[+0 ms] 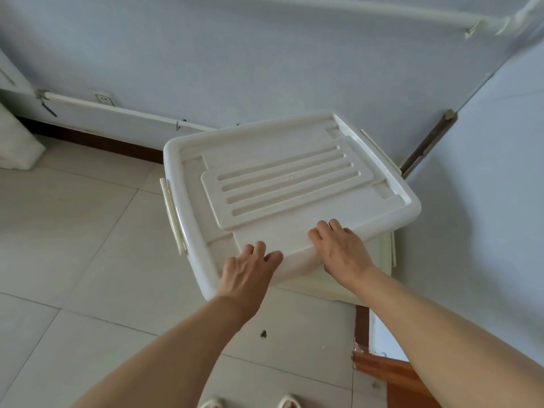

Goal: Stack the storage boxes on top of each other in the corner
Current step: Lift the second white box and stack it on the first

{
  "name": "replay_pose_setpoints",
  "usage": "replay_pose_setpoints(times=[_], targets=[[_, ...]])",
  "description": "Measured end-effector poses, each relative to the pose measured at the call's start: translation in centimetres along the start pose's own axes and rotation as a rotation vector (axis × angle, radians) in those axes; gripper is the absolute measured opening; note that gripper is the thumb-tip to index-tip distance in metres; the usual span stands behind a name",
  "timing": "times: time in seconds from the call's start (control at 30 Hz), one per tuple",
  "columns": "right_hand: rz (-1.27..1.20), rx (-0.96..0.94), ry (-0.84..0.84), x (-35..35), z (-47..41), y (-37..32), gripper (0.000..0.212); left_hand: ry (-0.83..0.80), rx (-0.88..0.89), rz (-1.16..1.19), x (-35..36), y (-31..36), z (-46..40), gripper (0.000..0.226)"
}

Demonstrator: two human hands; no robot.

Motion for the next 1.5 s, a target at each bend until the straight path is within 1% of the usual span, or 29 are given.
replay_pose_setpoints(times=[0.13,0.27,0.5,0.6,0.67,0.73,0.77,0.87,0.93,0.97,1.03,1.1,1.37,1.47,1.5], targets=[[0.044,-0.003,0.035,-0.7,-0.2,-0.1,0.044,-0.034,0.021,-0.072,-0.8,-0.1,-0.4,0.058],[0.015,-0.036,0.086,-1.3,0.0,-0.7,0.037,-0.047,0.041,-0.13,-1.2,-0.4,-0.6,0.058],[0.027,0.032,0.125,-2.0,-0.5,-0.9,0.038,-0.02,0.084,-0.238,-2.5,-1.2,-1.8,0.058],[0.05,0.047,0.087,-2.2,-1.1,-1.2,0.043,-0.019,0.082,-0.266,-2.9,-2.0,-2.4,0.057],[0.05,0.052,0.027,-2.0,-1.7,-2.1,0.041,-0.03,0.062,-0.269,-3.1,-3.1,-2.5,0.055],[0.058,0.065,0.023,-2.3,-2.3,-3.1,0.038,-0.042,0.044,-0.27,-3.2,-4.2,-2.4,0.055],[0.031,0.054,-0.02,-1.8,-2.6,-3.6,0.036,-0.048,0.04,-0.27,-3.1,-4.7,-2.3,0.056],[-0.027,0.035,-0.065,-1.1,-3.2,-4.3,0.038,-0.041,0.041,-0.262,-2.8,-5.5,-2.4,0.057],[0.031,0.069,-0.095,-1.4,-3.2,-4.2,0.036,-0.04,0.049,-0.258,-3.0,-5.7,-2.7,0.056],[0.057,0.082,-0.089,-1.8,-3.3,-4.3,0.034,-0.041,0.049,-0.264,-3.0,-5.9,-2.8,0.056],[0.026,0.084,-0.105,-1.6,-3.6,-4.8,0.032,-0.05,0.042,-0.278,-2.9,-6.4,-2.9,0.056],[-0.016,0.08,-0.099,-1.2,-4.1,-5.1,0.033,-0.05,0.041,-0.282,-2.8,-6.8,-3.2,0.055],[-0.029,0.124,-0.1,-0.7,-5.2,-4.6,0.036,-0.036,0.03,-0.299,-3.0,-7.2,-4.6,0.058],[0.021,0.158,-0.096,-1.5,-4.5,-4.2,0.035,-0.055,0.01,-0.309,-3.0,-7.3,-4.6,0.064],[-0.003,0.154,-0.113,-1.4,-4.3,-4.0,0.035,-0.068,0.0,-0.307,-3.1,-7.4,-4.6,0.065]])
Point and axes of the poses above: each hand's wrist, its own z-axis away from the middle knuckle, its own x-axis out of the palm, y = z × x, the point moved 5 cm from there along -z, towards the middle knuckle, and after that the axes turned 5 degrees about z, right-handed, at the moved point
